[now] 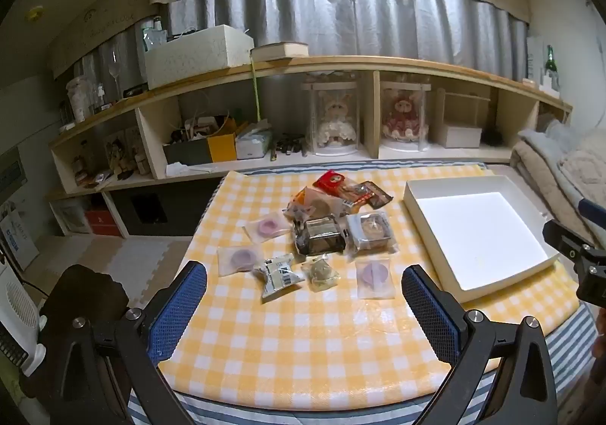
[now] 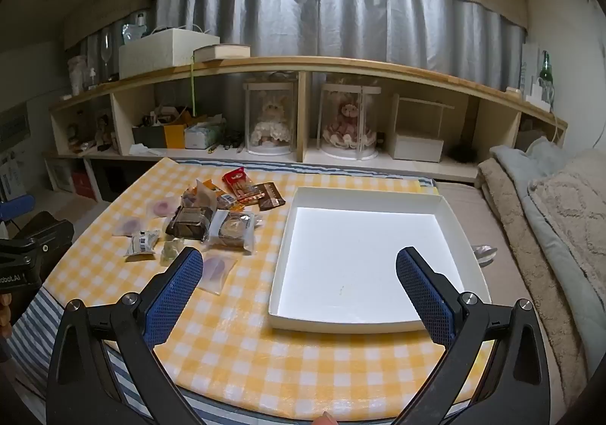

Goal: Organize snacks

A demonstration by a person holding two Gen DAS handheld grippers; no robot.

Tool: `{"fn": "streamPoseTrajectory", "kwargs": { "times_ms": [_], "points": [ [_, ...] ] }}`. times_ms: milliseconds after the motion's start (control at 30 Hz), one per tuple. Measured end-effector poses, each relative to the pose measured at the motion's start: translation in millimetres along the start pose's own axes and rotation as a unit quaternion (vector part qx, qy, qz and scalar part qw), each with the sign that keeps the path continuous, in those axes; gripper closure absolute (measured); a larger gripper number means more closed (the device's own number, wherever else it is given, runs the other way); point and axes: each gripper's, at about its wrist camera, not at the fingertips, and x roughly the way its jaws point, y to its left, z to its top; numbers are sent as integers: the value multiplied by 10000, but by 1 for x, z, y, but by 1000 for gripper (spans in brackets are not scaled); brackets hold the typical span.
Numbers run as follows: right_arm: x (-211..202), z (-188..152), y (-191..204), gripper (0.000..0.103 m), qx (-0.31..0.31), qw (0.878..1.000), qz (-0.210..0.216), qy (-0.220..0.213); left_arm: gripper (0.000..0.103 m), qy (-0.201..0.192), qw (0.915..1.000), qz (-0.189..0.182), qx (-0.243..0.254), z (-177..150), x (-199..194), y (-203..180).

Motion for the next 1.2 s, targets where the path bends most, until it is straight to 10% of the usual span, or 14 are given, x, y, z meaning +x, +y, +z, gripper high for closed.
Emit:
{"fn": "streamPoseTrajectory", "kwargs": {
  "times_ms": [1200],
  "points": [
    [2, 0, -2, 0, -17, 10000, 23, 35, 0, 43, 9999, -123, -61, 2, -1, 1]
  ]
}}
